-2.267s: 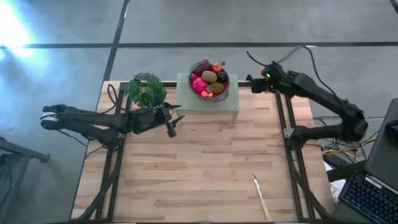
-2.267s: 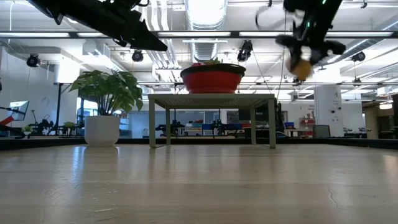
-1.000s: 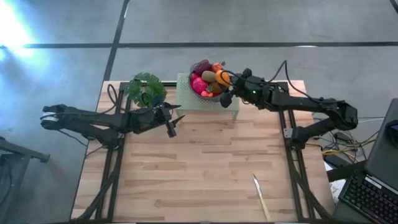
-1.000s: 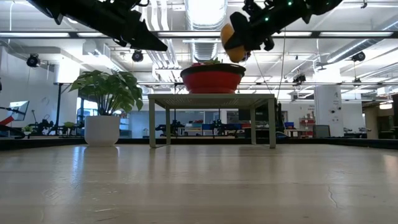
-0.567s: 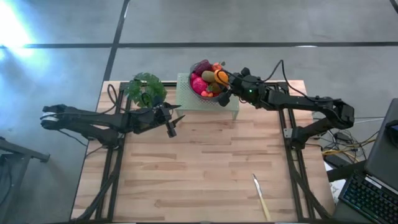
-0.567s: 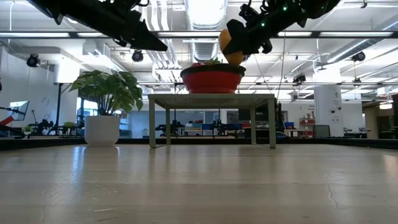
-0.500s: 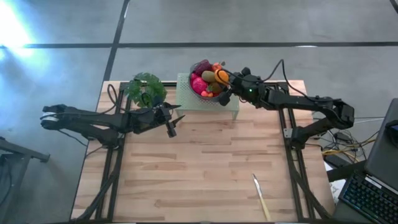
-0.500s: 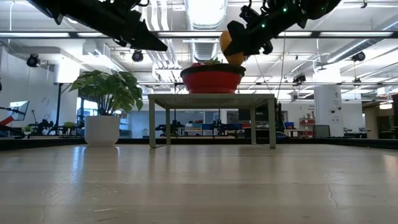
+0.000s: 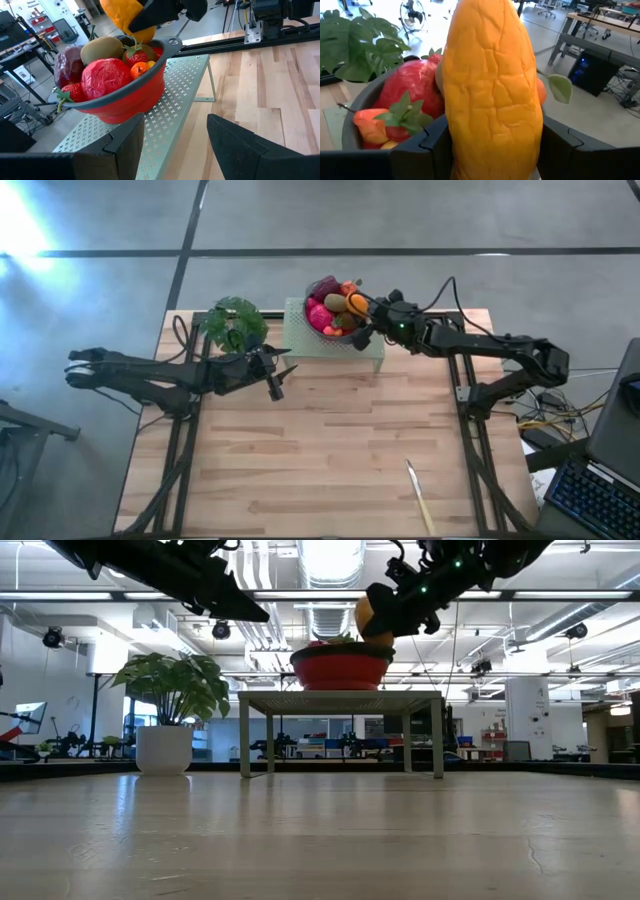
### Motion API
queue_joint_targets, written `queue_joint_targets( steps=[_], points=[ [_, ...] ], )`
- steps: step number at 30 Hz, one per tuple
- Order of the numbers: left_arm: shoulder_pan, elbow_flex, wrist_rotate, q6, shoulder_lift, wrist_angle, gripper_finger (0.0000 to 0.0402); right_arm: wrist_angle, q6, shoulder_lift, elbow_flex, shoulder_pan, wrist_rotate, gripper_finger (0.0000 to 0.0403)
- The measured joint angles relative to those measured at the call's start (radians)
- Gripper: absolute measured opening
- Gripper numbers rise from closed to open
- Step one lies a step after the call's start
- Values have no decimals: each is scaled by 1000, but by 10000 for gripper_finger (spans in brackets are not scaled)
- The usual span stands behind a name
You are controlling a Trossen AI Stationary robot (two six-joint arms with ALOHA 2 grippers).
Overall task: Pick & Place Fruit
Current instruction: Put the mango into the red bowl on the shelf
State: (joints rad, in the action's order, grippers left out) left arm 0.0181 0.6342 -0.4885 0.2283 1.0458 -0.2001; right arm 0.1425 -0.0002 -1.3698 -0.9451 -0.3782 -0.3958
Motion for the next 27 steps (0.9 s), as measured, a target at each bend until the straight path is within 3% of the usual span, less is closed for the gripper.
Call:
queue_joint_targets(
  steps=[16, 27],
  points=[
    [0, 0, 0, 0, 0, 0, 222, 11, -1, -17, 1, 0, 4, 205],
    [0, 0, 0, 0, 0, 0, 222, 11, 0, -14, 1, 0, 4, 264]
  ],
)
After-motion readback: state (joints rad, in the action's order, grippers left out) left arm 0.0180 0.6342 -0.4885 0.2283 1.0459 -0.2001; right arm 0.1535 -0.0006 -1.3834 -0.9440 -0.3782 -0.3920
